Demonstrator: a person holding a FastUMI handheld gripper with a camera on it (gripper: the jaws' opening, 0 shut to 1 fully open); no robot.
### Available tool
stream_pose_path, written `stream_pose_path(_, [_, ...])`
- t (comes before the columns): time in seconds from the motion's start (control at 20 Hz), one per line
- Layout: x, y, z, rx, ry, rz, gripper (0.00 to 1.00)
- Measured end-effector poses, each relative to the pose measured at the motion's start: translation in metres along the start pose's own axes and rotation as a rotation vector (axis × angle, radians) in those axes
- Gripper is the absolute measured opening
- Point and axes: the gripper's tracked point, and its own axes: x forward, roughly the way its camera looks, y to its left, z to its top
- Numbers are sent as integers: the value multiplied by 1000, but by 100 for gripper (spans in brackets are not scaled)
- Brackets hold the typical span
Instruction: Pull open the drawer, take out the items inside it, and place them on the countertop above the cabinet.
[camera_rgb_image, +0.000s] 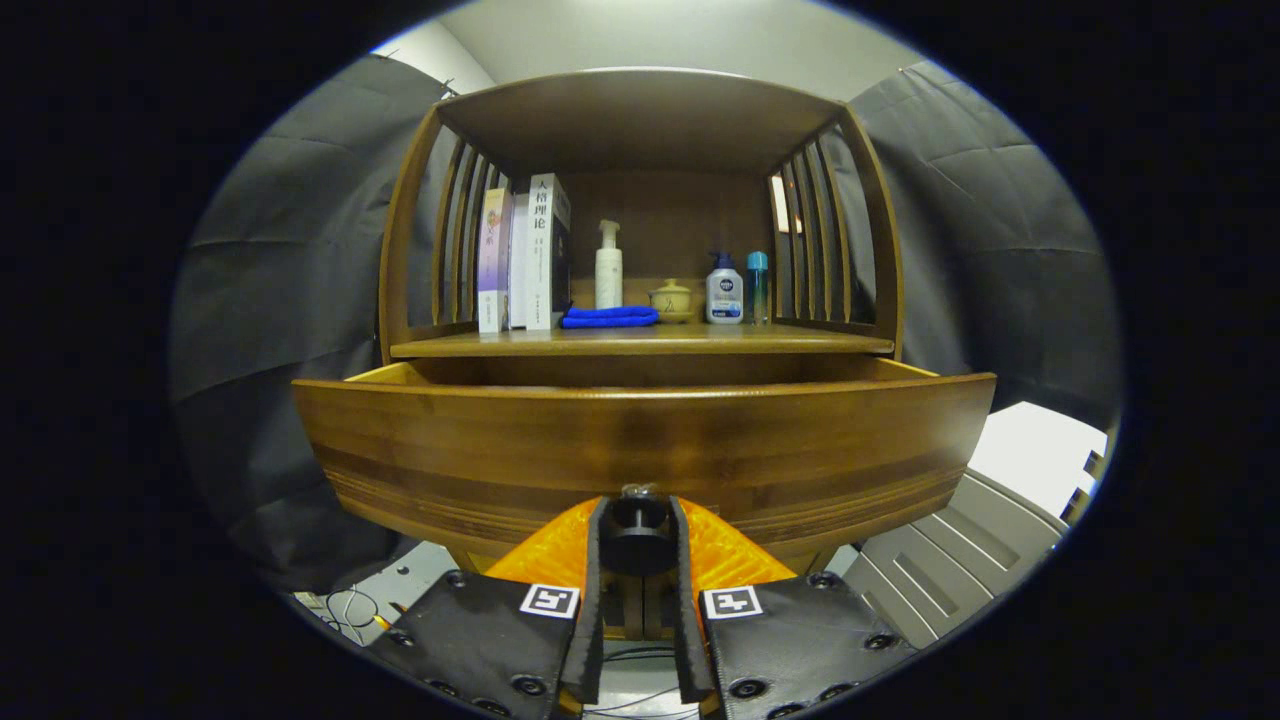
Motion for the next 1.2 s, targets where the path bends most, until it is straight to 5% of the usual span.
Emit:
stream_pose_path(0.85, [-40,5,-9,-2,8,4,31])
stream_pose_path(1.2, [-64,-10,40,55,-119,-25,78])
